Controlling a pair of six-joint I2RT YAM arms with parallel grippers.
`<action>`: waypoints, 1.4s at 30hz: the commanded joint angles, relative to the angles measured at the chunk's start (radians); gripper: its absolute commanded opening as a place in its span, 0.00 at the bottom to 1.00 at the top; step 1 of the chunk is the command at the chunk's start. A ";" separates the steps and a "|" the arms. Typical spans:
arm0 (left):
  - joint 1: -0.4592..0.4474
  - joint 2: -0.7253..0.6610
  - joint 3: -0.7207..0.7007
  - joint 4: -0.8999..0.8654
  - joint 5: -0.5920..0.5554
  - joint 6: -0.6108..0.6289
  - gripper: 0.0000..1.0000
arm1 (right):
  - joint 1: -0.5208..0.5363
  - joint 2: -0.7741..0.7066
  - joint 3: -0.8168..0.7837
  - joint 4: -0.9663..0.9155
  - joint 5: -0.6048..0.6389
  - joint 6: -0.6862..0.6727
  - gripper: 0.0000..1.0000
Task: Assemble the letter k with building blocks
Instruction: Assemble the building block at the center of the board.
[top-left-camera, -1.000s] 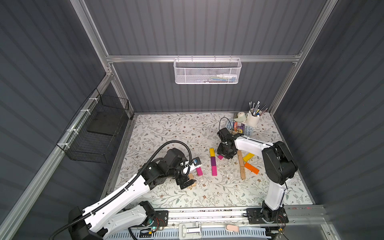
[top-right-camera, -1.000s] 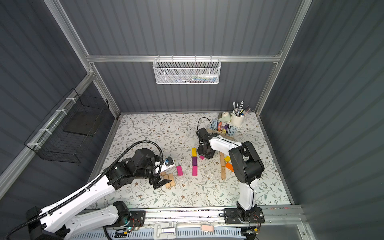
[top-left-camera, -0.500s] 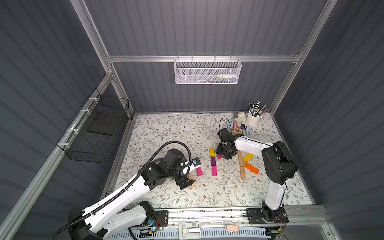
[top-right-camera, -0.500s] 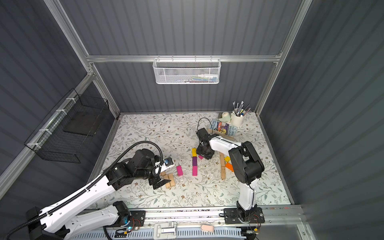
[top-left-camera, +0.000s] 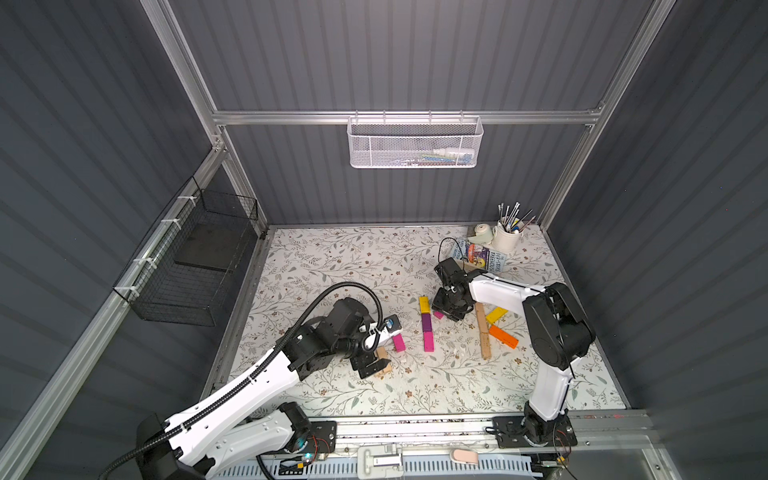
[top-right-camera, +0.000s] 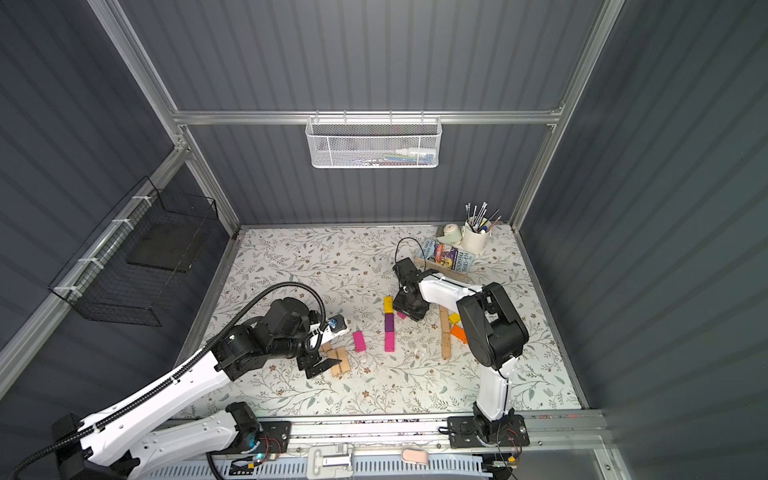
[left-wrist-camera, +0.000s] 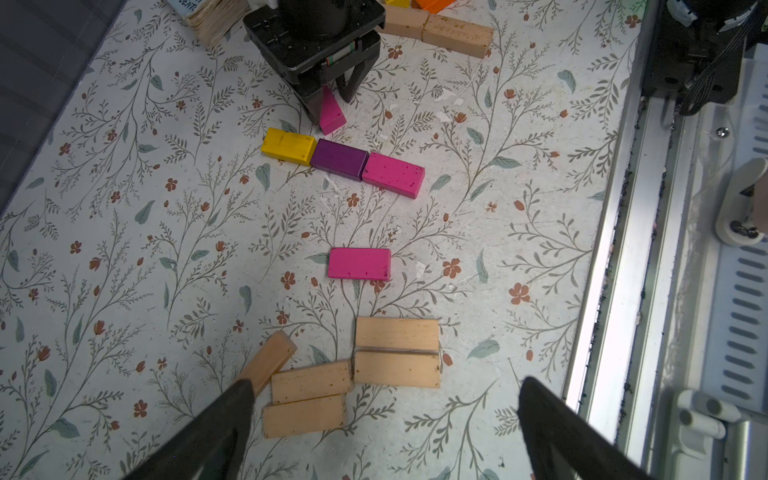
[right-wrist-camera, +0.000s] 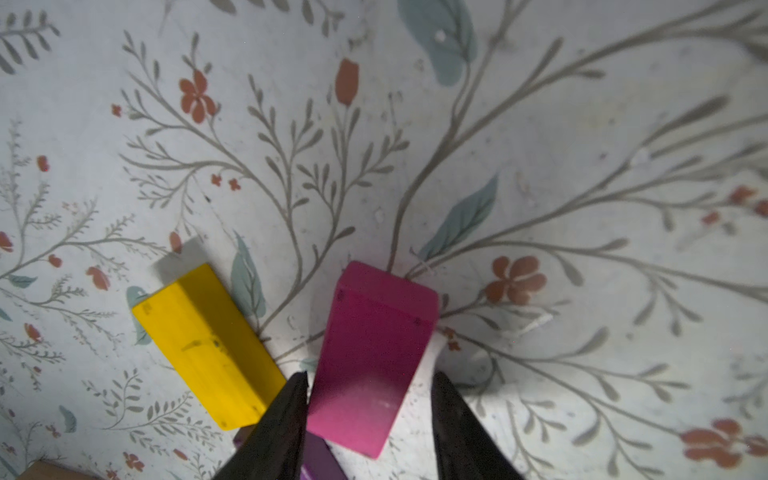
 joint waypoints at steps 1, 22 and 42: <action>-0.002 -0.005 -0.010 -0.014 -0.004 0.016 1.00 | -0.005 0.007 -0.006 -0.030 0.023 0.007 0.47; -0.002 0.004 -0.011 -0.017 -0.021 0.018 1.00 | 0.003 -0.049 -0.085 0.043 -0.060 0.080 0.39; -0.002 -0.002 -0.012 -0.016 -0.028 0.015 0.99 | 0.018 -0.069 -0.109 0.056 -0.079 0.107 0.36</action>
